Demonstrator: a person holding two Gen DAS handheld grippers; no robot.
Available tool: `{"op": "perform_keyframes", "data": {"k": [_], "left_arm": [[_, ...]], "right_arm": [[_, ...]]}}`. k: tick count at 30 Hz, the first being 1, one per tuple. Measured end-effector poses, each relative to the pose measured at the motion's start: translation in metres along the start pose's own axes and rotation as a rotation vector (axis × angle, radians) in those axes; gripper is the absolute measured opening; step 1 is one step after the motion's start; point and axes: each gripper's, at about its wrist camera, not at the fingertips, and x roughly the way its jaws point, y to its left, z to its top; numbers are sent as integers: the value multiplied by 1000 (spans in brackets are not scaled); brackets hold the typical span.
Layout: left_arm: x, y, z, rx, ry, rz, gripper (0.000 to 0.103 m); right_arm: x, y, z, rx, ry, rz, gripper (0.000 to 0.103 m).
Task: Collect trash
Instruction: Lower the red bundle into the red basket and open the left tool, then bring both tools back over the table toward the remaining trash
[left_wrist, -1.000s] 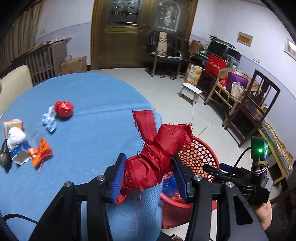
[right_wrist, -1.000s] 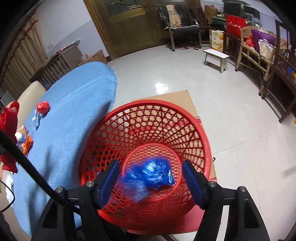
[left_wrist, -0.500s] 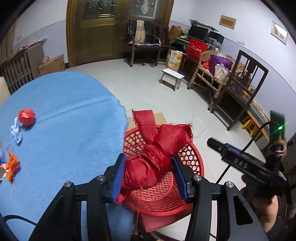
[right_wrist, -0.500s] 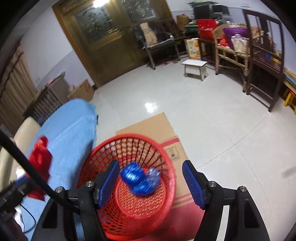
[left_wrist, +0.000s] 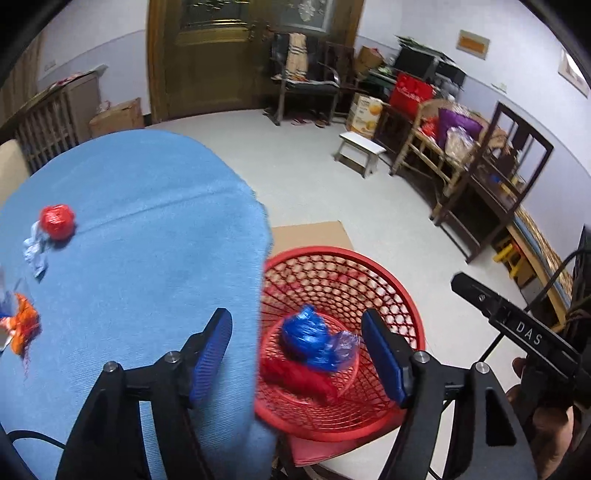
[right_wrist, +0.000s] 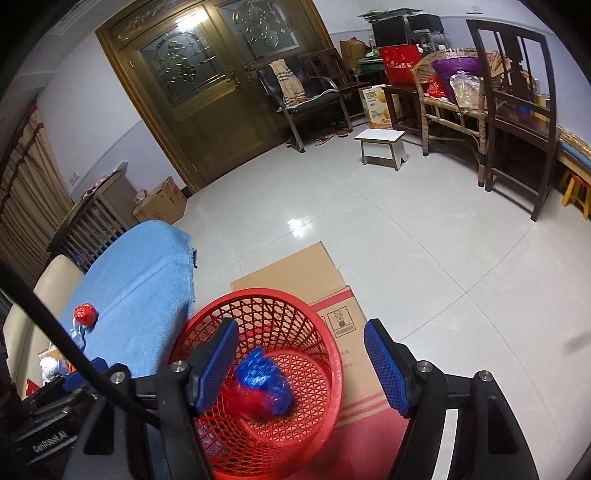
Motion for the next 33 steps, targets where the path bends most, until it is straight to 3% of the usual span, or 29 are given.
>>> {"op": "perform_keyframes", "data": {"k": [10,19,33], "left_arm": [[-42,66,-20,-129,-73,101,75],[-80,148,-68,-308,-103,257,75],[-127,245,-131,-538,-170,449,75]], "right_arm": [[6,43,-17,-88,46,47,74],[19,110,-50,-239,130,125,74],[24,212,-102,-491,218,207,74]]}}
